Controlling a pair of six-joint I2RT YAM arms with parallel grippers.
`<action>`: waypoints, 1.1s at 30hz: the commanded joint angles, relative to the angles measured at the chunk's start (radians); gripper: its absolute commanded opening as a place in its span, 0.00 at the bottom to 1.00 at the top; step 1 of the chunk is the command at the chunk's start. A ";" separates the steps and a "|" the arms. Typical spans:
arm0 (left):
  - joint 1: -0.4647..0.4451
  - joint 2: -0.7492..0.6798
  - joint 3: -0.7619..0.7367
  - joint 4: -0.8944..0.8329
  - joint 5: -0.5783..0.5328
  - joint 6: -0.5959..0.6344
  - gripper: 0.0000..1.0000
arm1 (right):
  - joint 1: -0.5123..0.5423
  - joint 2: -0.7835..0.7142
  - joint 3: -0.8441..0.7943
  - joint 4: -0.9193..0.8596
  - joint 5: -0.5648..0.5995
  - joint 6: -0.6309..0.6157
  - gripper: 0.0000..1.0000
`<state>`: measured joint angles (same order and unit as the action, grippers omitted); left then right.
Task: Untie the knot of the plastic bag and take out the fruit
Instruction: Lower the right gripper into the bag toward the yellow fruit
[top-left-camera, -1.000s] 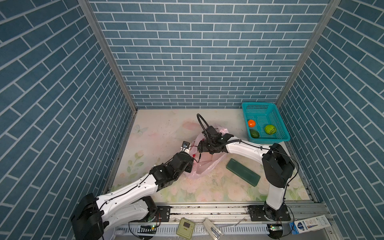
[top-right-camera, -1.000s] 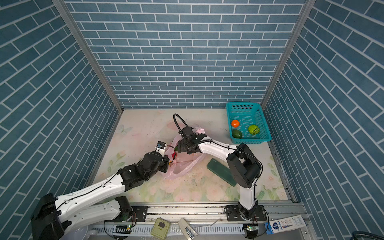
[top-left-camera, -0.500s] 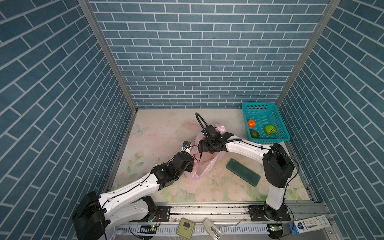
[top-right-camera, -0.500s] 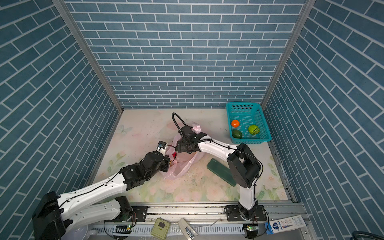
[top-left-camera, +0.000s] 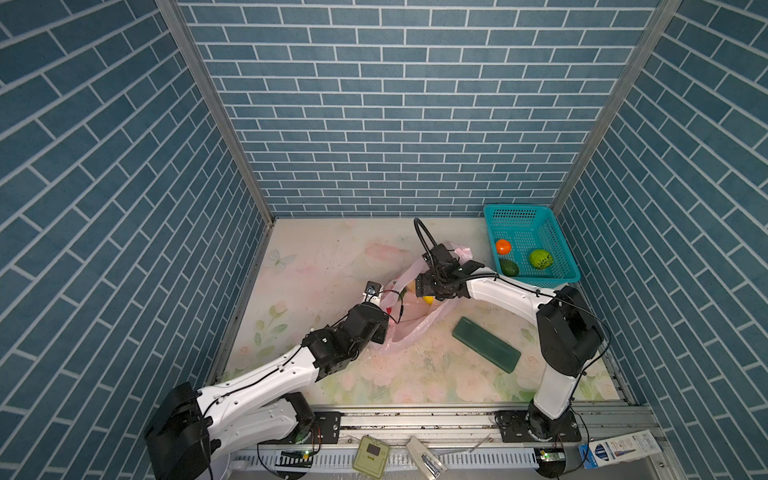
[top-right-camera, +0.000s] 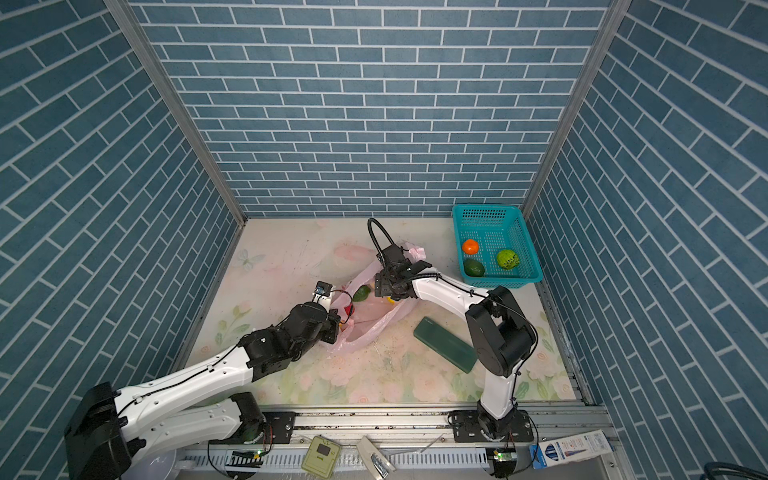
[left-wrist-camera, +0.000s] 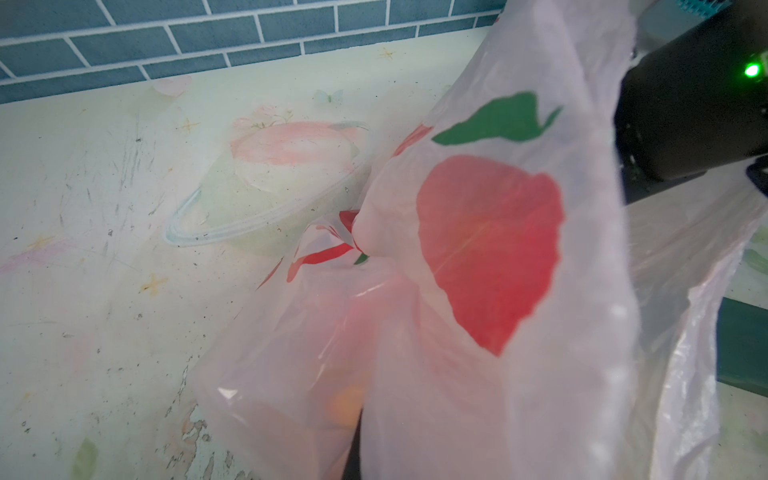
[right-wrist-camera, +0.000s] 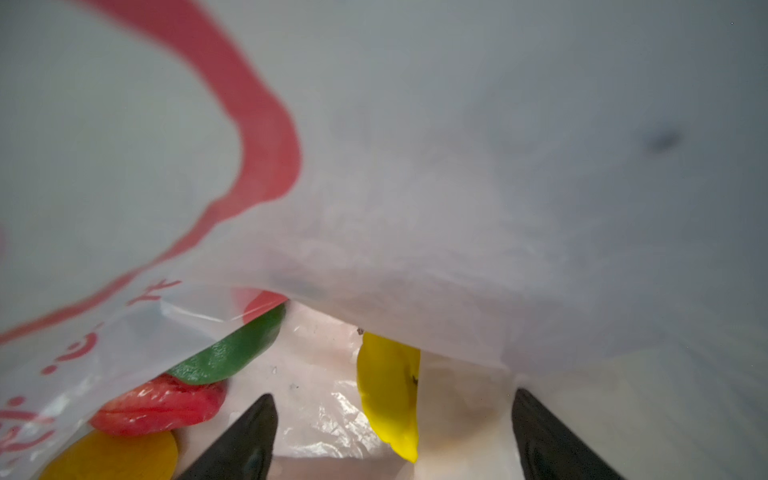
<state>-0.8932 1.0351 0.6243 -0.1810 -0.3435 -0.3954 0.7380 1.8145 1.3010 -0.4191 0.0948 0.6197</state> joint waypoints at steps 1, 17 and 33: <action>-0.007 0.001 0.020 0.005 -0.014 -0.007 0.00 | -0.006 0.027 -0.055 0.054 -0.086 0.002 0.88; -0.012 -0.026 0.006 -0.009 -0.027 -0.005 0.00 | 0.000 -0.031 -0.122 0.201 -0.287 -0.039 0.87; -0.012 -0.011 0.002 0.015 -0.028 -0.007 0.00 | 0.084 0.015 0.134 -0.049 -0.191 -0.128 0.87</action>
<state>-0.8974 1.0164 0.6239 -0.1810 -0.3588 -0.3965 0.8223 1.7882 1.3663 -0.4362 -0.1234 0.5541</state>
